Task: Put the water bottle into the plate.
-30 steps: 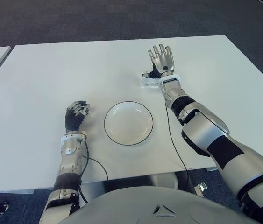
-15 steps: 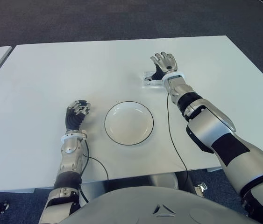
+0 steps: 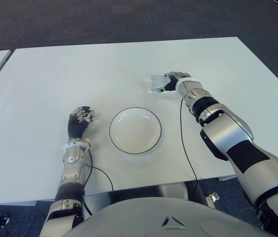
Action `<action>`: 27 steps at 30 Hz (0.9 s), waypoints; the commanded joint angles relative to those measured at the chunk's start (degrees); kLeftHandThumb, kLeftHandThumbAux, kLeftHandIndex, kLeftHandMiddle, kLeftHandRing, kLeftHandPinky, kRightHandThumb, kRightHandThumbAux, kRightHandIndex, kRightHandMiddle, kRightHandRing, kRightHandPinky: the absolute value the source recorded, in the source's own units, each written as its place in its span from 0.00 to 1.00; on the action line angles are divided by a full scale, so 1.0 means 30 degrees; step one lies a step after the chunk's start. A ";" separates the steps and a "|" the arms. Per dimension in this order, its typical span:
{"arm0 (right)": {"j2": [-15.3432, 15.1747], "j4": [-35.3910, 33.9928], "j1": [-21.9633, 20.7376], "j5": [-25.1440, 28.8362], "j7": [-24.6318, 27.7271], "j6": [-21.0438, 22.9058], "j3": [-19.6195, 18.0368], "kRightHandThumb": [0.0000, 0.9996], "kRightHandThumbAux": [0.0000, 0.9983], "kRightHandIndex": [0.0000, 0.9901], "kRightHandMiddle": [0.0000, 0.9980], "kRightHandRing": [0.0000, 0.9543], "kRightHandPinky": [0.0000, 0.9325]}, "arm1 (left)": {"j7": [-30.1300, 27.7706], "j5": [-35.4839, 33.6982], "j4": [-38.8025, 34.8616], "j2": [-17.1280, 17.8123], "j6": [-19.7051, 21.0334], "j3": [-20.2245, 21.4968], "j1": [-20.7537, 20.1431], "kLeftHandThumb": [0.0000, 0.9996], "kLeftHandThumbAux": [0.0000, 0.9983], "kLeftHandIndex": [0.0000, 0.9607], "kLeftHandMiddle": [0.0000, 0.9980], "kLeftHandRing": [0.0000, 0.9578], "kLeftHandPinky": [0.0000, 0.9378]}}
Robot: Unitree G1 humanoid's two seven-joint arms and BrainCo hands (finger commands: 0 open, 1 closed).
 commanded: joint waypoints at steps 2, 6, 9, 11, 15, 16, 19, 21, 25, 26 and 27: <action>0.0115 0.0080 0.0298 0.0737 0.1693 0.0447 -0.0720 0.59 0.35 0.00 0.00 0.00 0.00 | -0.0015 -0.0152 0.1921 -0.0348 0.2174 0.0164 0.2267 0.83 0.69 0.41 0.48 0.54 0.52; 0.0039 0.0073 0.0749 0.1089 0.2108 0.0513 -0.1131 0.55 0.37 0.00 0.00 0.00 0.00 | 0.0124 -0.0091 0.1736 -0.0322 0.2250 0.0180 0.2398 0.83 0.69 0.41 0.48 0.54 0.52; -0.0096 0.0096 0.1108 0.1334 0.2315 0.0430 -0.1436 0.52 0.40 0.00 0.00 0.00 0.00 | 0.0187 -0.0221 0.1407 -0.0365 0.2415 0.0278 0.2586 0.83 0.69 0.42 0.48 0.54 0.52; -0.0120 0.0099 0.1186 0.1493 0.2549 0.0439 -0.1666 0.51 0.42 0.00 0.00 0.00 0.00 | 0.0176 -0.0340 0.1254 -0.0410 0.2473 0.0368 0.2677 0.83 0.69 0.42 0.48 0.54 0.52; -0.0073 0.0085 0.1141 0.1709 0.3001 0.0574 -0.1913 0.49 0.43 0.00 0.00 0.00 0.00 | 0.0133 -0.0410 0.1126 -0.0484 0.2432 0.0480 0.2790 0.83 0.68 0.43 0.47 0.54 0.52; -0.0036 0.0081 0.1160 0.1771 0.3088 0.0618 -0.1992 0.49 0.44 0.00 0.00 0.00 0.00 | 0.0135 -0.0389 0.1110 -0.0488 0.2428 0.0498 0.2811 0.83 0.68 0.43 0.47 0.54 0.52; 0.0066 0.0062 0.1189 0.1899 0.3241 0.0694 -0.2150 0.49 0.43 0.00 0.00 0.00 0.00 | 0.0147 -0.0337 0.1062 -0.0487 0.2466 0.0523 0.2849 0.83 0.68 0.43 0.47 0.54 0.52; 0.0141 0.0032 0.1111 0.2049 0.3515 0.0754 -0.2303 0.49 0.44 0.00 0.00 0.00 0.00 | 0.0142 -0.0320 0.1023 -0.0484 0.2501 0.0528 0.2874 0.83 0.68 0.43 0.47 0.54 0.52; 0.0180 0.0005 0.1021 0.2153 0.4065 0.0781 -0.2465 0.49 0.46 0.05 0.00 0.00 0.03 | 0.0200 -0.0183 0.0752 -0.0484 0.2604 0.0432 0.2941 0.83 0.68 0.43 0.47 0.54 0.53; 0.0146 0.0011 0.1073 0.2141 0.4075 0.0746 -0.2477 0.49 0.47 0.08 0.01 0.00 0.04 | 0.0215 -0.0165 0.0718 -0.0482 0.2637 0.0419 0.2935 0.83 0.68 0.43 0.47 0.55 0.53; 0.0128 0.0012 0.1099 0.2137 0.4085 0.0731 -0.2482 0.49 0.48 0.10 0.01 0.00 0.05 | 0.0224 -0.0157 0.0700 -0.0480 0.2656 0.0411 0.2932 0.83 0.68 0.43 0.47 0.55 0.53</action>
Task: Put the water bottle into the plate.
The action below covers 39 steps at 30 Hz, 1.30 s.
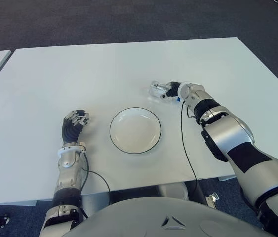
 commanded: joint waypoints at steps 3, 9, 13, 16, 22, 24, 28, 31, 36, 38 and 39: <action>-0.0087 0.0100 0.0333 0.0179 0.1041 -0.0101 -0.0122 0.57 0.58 0.29 0.09 0.04 0.08 | 0.0289 0.0124 0.1403 -0.0582 0.2847 -0.0180 0.1929 0.83 0.68 0.43 0.47 0.55 0.54; 0.0373 0.0059 0.0321 -0.0470 0.0399 -0.0221 0.0578 0.68 0.69 0.42 0.24 0.15 0.16 | 0.0294 0.0103 0.1199 -0.0616 0.3188 -0.0218 0.1869 0.83 0.68 0.44 0.47 0.54 0.53; 0.0531 0.0037 0.0335 -0.1207 -0.0698 -0.0223 0.1327 0.70 0.71 0.43 0.28 0.18 0.16 | 0.0314 0.0109 0.1123 -0.0631 0.3326 -0.0227 0.1834 0.83 0.68 0.43 0.47 0.54 0.53; 0.0423 0.0054 0.0337 -0.1775 -0.1689 -0.0262 0.1875 0.70 0.71 0.44 0.28 0.16 0.12 | 0.0328 0.0024 0.1047 -0.0690 0.3464 -0.0193 0.1785 0.83 0.68 0.43 0.47 0.53 0.52; 0.0509 0.0083 0.0205 -0.2537 -0.2904 -0.0024 0.2690 0.70 0.71 0.44 0.24 0.13 0.13 | 0.0340 -0.0146 0.0988 -0.0845 0.3551 -0.0123 0.1651 0.84 0.68 0.44 0.47 0.53 0.53; 0.0538 0.0097 0.0167 -0.2695 -0.3141 0.0096 0.2868 0.71 0.71 0.44 0.23 0.13 0.15 | 0.0339 -0.0157 0.0942 -0.0881 0.3541 -0.0129 0.1650 0.84 0.68 0.44 0.47 0.53 0.53; 0.0591 0.0119 0.0144 -0.2877 -0.3583 0.0334 0.3094 0.71 0.71 0.44 0.28 0.20 0.25 | 0.0358 -0.0141 0.0880 -0.0942 0.3542 -0.0149 0.1648 0.84 0.68 0.43 0.47 0.53 0.53; 0.0625 0.0132 0.0161 -0.2959 -0.3913 0.0373 0.3209 0.71 0.71 0.44 0.31 0.24 0.30 | 0.0359 -0.0110 0.0889 -0.0935 0.3619 -0.0163 0.1610 0.84 0.68 0.43 0.47 0.53 0.53; 0.0651 0.0133 0.0162 -0.3035 -0.4326 0.0240 0.3399 0.71 0.71 0.44 0.35 0.28 0.31 | 0.0270 -0.0139 0.1010 -0.0928 0.3543 -0.0158 0.1570 0.84 0.68 0.43 0.47 0.53 0.52; 0.0662 0.0133 0.0180 -0.3112 -0.4508 0.0166 0.3531 0.71 0.71 0.44 0.37 0.32 0.37 | 0.0195 -0.0173 0.1205 -0.0898 0.3442 -0.0134 0.1510 0.84 0.68 0.43 0.47 0.53 0.52; 0.0670 0.0132 0.0189 -0.3143 -0.4597 0.0136 0.3588 0.71 0.71 0.44 0.42 0.39 0.45 | 0.0160 -0.0187 0.1320 -0.0880 0.3387 -0.0122 0.1473 0.84 0.68 0.44 0.47 0.53 0.52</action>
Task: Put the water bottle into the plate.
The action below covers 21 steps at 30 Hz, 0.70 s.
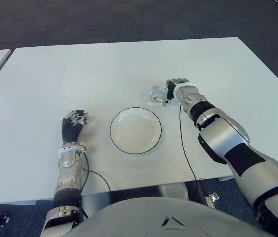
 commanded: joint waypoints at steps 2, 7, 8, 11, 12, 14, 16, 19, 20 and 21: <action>0.0207 0.0033 0.0175 -0.0330 -0.0768 -0.0023 0.0352 0.71 0.71 0.44 0.47 0.45 0.52 | -0.0040 -0.0285 0.2156 -0.0644 0.2732 -0.0071 0.1294 0.84 0.68 0.44 0.47 0.53 0.52; 0.0244 0.0038 0.0246 -0.0352 -0.1152 -0.0080 0.0382 0.71 0.71 0.44 0.63 0.66 0.74 | -0.0010 -0.0362 0.2198 -0.0683 0.2756 -0.0072 0.1257 0.84 0.68 0.43 0.47 0.54 0.53; 0.0283 0.0031 0.0307 -0.0327 -0.1330 -0.0131 0.0349 0.71 0.71 0.44 0.65 0.69 0.76 | 0.0008 -0.0363 0.2201 -0.0693 0.2753 -0.0071 0.1255 0.84 0.68 0.43 0.47 0.54 0.53; 0.0359 0.0002 0.0528 -0.0109 -0.1917 -0.0274 0.0122 0.71 0.71 0.44 0.70 0.76 0.82 | 0.0070 -0.0342 0.2168 -0.0736 0.2767 -0.0087 0.1259 0.84 0.68 0.43 0.47 0.53 0.52; 0.0404 -0.0025 0.0742 0.0113 -0.2329 -0.0352 -0.0112 0.71 0.71 0.44 0.71 0.77 0.83 | 0.0095 -0.0332 0.2160 -0.0753 0.2776 -0.0094 0.1258 0.84 0.68 0.43 0.47 0.53 0.52; 0.0449 -0.0048 0.0987 0.0353 -0.2799 -0.0446 -0.0380 0.71 0.71 0.44 0.72 0.78 0.84 | 0.0132 -0.0314 0.2144 -0.0783 0.2786 -0.0107 0.1260 0.84 0.68 0.43 0.47 0.53 0.52; 0.0538 -0.0080 0.1525 0.0743 -0.3293 -0.0547 -0.0782 0.71 0.71 0.44 0.72 0.79 0.84 | 0.0143 -0.0302 0.2160 -0.0803 0.2749 -0.0112 0.1257 0.84 0.68 0.43 0.47 0.53 0.52; 0.0904 -0.0184 0.2165 0.1862 -0.3594 -0.0420 -0.1862 0.71 0.71 0.44 0.73 0.78 0.82 | 0.0090 -0.0255 0.2314 -0.0801 0.2531 -0.0138 0.1265 0.83 0.68 0.43 0.47 0.53 0.53; 0.0954 -0.0197 0.2246 0.2042 -0.3613 -0.0394 -0.2042 0.71 0.72 0.44 0.73 0.78 0.82 | 0.0076 -0.0248 0.2344 -0.0798 0.2493 -0.0142 0.1266 0.83 0.68 0.43 0.47 0.54 0.53; 0.0917 -0.0179 0.2335 0.2195 -0.3547 -0.0421 -0.2193 0.71 0.72 0.44 0.73 0.78 0.82 | 0.0050 -0.0259 0.2374 -0.0792 0.2473 -0.0136 0.1267 0.83 0.68 0.43 0.47 0.54 0.53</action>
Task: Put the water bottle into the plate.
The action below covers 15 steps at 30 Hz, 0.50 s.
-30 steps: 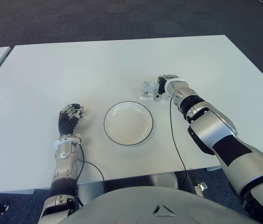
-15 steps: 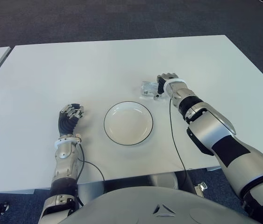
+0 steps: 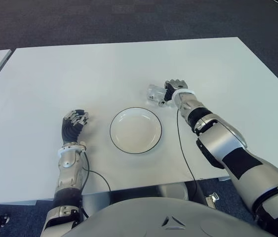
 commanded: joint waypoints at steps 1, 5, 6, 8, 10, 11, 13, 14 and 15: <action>0.0417 0.0010 0.1074 0.1085 -0.0066 -0.0110 -0.1026 0.71 0.72 0.44 0.73 0.78 0.82 | 0.0038 -0.0148 0.2258 -0.0748 0.2469 -0.0156 0.1322 0.83 0.68 0.43 0.47 0.54 0.53; 0.0506 -0.0060 0.1392 0.2915 0.0938 0.0084 -0.2857 0.71 0.72 0.44 0.75 0.80 0.84 | -0.0096 -0.0205 0.2391 -0.0707 0.2423 -0.0143 0.1310 0.83 0.68 0.43 0.47 0.54 0.53; 0.0540 -0.0080 0.1456 0.3348 0.1162 0.0145 -0.3297 0.70 0.72 0.44 0.76 0.80 0.85 | -0.0114 -0.0207 0.2413 -0.0699 0.2420 -0.0146 0.1304 0.83 0.68 0.43 0.47 0.54 0.53; 0.0552 -0.0100 0.1620 0.3923 0.1431 0.0183 -0.3896 0.70 0.72 0.44 0.77 0.81 0.86 | -0.0131 -0.0199 0.2444 -0.0684 0.2413 -0.0153 0.1291 0.83 0.68 0.43 0.47 0.54 0.53; 0.0539 -0.0118 0.2008 0.4862 0.1798 0.0085 -0.4871 0.70 0.73 0.44 0.78 0.82 0.87 | -0.0134 -0.0163 0.2475 -0.0655 0.2423 -0.0173 0.1258 0.83 0.68 0.44 0.47 0.54 0.53; 0.0610 -0.0154 0.2111 0.5399 0.2011 0.0102 -0.5405 0.70 0.73 0.44 0.79 0.83 0.87 | -0.0121 -0.0150 0.2460 -0.0647 0.2458 -0.0180 0.1243 0.83 0.68 0.44 0.47 0.54 0.53; 0.0725 -0.0196 0.2218 0.6139 0.2346 0.0175 -0.6167 0.70 0.73 0.44 0.79 0.83 0.87 | -0.0107 -0.0151 0.2452 -0.0639 0.2514 -0.0177 0.1211 0.83 0.68 0.44 0.47 0.54 0.53; 0.0761 -0.0203 0.2264 0.6429 0.2490 0.0209 -0.6470 0.70 0.73 0.44 0.79 0.83 0.86 | -0.0104 -0.0157 0.2468 -0.0632 0.2539 -0.0170 0.1181 0.83 0.68 0.44 0.47 0.54 0.53; 0.0773 -0.0205 0.2295 0.6579 0.2571 0.0225 -0.6635 0.70 0.73 0.44 0.79 0.83 0.86 | -0.0104 -0.0162 0.2483 -0.0627 0.2551 -0.0164 0.1160 0.83 0.68 0.44 0.47 0.54 0.53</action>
